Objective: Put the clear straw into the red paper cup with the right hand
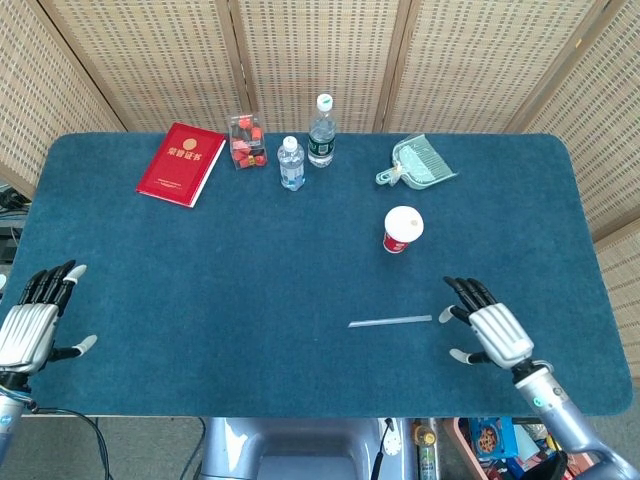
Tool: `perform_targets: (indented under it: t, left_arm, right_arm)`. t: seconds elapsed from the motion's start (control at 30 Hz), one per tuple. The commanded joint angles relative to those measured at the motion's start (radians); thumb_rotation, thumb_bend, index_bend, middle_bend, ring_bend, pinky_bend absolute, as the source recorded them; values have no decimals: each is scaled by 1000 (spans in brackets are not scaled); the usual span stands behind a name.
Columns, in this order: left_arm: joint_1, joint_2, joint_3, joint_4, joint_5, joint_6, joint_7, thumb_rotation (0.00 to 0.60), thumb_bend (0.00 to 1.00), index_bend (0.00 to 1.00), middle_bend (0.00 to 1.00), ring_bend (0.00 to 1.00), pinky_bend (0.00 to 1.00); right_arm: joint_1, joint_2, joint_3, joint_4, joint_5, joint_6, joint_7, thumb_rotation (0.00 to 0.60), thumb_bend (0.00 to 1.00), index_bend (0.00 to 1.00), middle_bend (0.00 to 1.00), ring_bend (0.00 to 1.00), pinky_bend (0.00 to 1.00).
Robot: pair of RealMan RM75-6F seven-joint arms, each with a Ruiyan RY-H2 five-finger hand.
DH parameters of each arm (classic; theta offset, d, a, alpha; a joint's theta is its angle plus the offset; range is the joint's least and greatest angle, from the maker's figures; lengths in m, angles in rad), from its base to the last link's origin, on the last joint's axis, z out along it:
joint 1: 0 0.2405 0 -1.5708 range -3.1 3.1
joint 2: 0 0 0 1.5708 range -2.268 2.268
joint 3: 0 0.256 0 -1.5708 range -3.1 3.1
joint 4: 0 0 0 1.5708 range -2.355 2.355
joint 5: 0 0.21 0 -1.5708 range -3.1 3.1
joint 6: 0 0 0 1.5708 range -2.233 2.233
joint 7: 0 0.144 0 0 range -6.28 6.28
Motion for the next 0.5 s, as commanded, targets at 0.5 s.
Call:
perform_targets:
  t: [0.5]
  left_arm:
    - [-14, -14, -4, 10, -39, -37, 22, 600, 204, 0, 0, 0, 0]
  right_arm:
    - [141, -180, 81, 110, 213, -294, -132, 600, 344, 516, 0, 0, 0]
